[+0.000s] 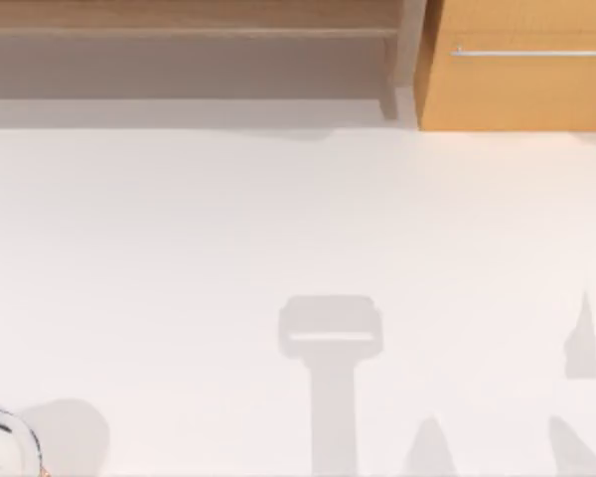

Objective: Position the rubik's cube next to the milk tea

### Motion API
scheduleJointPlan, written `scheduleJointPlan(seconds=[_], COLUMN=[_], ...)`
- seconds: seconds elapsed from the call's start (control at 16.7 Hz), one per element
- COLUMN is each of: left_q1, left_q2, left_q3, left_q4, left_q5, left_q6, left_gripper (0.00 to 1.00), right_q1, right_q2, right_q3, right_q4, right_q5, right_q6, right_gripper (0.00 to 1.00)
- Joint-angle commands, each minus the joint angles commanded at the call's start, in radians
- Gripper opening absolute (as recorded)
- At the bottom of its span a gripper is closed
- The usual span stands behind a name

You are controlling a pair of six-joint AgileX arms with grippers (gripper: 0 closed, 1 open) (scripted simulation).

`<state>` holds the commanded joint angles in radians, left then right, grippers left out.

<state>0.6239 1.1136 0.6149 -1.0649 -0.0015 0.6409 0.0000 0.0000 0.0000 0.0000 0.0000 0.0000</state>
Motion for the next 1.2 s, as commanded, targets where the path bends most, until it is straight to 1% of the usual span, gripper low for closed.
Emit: scheduleJointPlan(seconds=[0.06,0.84,0.9,1.2], left_q1=[0.000,0.000,0.000,0.000], left_q2=[0.000,0.000,0.000,0.000], left_q3=[0.000,0.000,0.000,0.000], left_q4=[0.000,0.000,0.000,0.000], left_q5=[0.000,0.000,0.000,0.000], left_q6=[0.000,0.000,0.000,0.000], left_gripper=[0.00,0.98,1.00,1.00], right_q1=[0.000,0.000,0.000,0.000], right_q2=[0.000,0.000,0.000,0.000], right_q3=[0.000,0.000,0.000,0.000], right_q4=[0.000,0.000,0.000,0.000], right_q5=[0.000,0.000,0.000,0.000], right_q6=[0.000,0.000,0.000,0.000], right_gripper=[1.00,1.00,1.00,1.00])
